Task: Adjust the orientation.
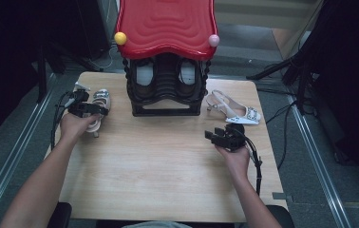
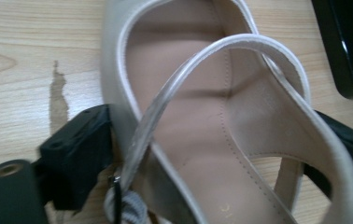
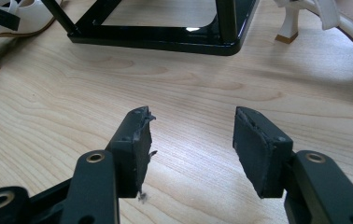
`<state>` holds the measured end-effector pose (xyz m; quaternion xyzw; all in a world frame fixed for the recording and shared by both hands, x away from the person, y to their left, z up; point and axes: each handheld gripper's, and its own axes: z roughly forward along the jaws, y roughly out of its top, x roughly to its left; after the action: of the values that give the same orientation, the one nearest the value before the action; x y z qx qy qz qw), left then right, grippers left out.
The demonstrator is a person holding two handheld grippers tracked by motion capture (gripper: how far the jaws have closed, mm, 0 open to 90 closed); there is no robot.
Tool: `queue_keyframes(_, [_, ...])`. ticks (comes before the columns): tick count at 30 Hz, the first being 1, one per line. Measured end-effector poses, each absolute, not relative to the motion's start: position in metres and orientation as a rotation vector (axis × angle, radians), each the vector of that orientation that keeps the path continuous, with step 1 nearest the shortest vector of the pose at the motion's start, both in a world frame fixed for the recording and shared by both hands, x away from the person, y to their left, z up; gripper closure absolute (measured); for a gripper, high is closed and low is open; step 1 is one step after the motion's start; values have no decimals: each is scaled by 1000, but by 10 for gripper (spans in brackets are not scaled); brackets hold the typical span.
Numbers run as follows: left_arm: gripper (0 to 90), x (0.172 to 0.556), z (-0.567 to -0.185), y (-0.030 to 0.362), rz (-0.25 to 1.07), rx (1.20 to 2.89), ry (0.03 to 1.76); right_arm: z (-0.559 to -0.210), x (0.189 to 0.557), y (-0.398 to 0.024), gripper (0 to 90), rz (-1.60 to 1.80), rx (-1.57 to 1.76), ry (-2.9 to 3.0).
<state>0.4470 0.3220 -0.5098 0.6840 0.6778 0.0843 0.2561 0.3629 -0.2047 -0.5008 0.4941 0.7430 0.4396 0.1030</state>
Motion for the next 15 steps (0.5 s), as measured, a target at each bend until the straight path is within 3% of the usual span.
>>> queue_keyframes(6, [280, 443, -507, 323, 275, 1853, 1858, -502, 362, -202, 477, 1275, 1450, 2200])
queue_keyframes(15, [319, 443, -505, 325, 253, 1814, 1881, -502, 363, -203, 474, 1271, 1442, 2196])
